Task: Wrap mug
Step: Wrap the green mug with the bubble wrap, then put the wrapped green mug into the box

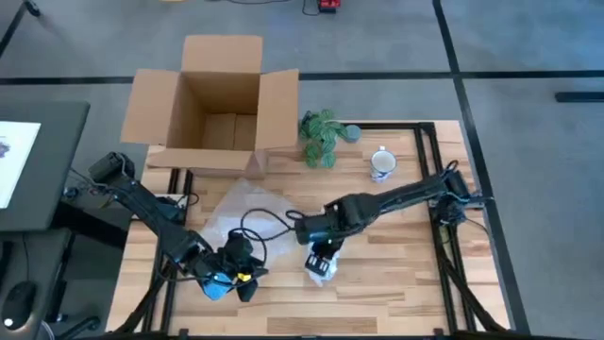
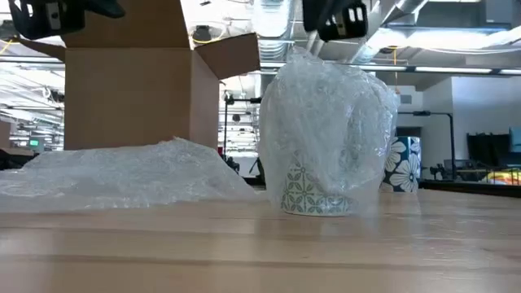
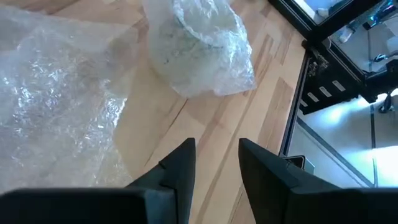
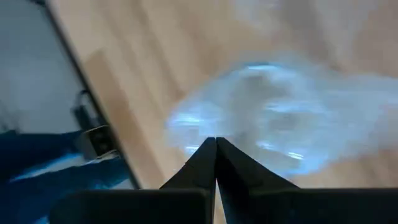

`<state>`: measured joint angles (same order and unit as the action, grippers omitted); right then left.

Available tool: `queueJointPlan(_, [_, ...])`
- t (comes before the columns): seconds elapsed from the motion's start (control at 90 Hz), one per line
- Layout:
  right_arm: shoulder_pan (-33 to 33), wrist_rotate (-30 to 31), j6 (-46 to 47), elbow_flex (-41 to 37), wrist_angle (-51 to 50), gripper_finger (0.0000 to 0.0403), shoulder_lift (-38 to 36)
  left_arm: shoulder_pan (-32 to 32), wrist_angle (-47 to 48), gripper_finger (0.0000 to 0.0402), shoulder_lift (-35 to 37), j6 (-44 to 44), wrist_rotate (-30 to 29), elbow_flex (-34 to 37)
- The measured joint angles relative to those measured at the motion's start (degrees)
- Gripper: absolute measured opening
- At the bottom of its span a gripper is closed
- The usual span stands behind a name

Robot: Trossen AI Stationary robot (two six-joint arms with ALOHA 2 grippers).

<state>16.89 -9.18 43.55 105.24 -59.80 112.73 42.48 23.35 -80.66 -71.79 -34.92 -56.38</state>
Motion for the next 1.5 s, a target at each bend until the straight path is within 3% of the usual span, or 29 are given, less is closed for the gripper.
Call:
queueJointPlan(0.233, [-0.9, 0.9, -0.1, -5.4, 2.3, 0.0000, 5.2, 0.0, 0.0, 0.0104, 0.0, 0.0, 0.0, 0.0])
queueJointPlan(0.433, [-1.8, 2.3, -0.1, -5.6, 2.7, 0.0000, 8.0, 0.0, -0.1, 0.0104, 0.0, -0.4, 0.1, 0.0])
queueJointPlan(0.733, [-2.9, 5.4, -0.2, -5.7, 3.5, 0.0000, 7.6, -0.1, -0.1, 0.0104, 0.0, 0.0, 0.0, 0.0])
queueJointPlan(1.189, [-4.1, 5.4, -0.2, 3.9, -6.4, 0.0003, 2.0, -0.1, -0.1, 0.0104, 0.0, 0.0, 0.0, 0.0])
queueJointPlan(1.333, [-5.5, 5.2, -5.7, 4.1, -9.7, 0.0044, 1.2, -0.1, -0.1, 0.0104, 0.0, 0.0, 0.0, 0.0])
queueJointPlan(1.5, [-8.6, 4.8, -13.7, 1.0, -9.5, 0.0139, 2.2, -0.1, -0.1, 0.0104, 0.0, 0.5, 0.0, 0.0])
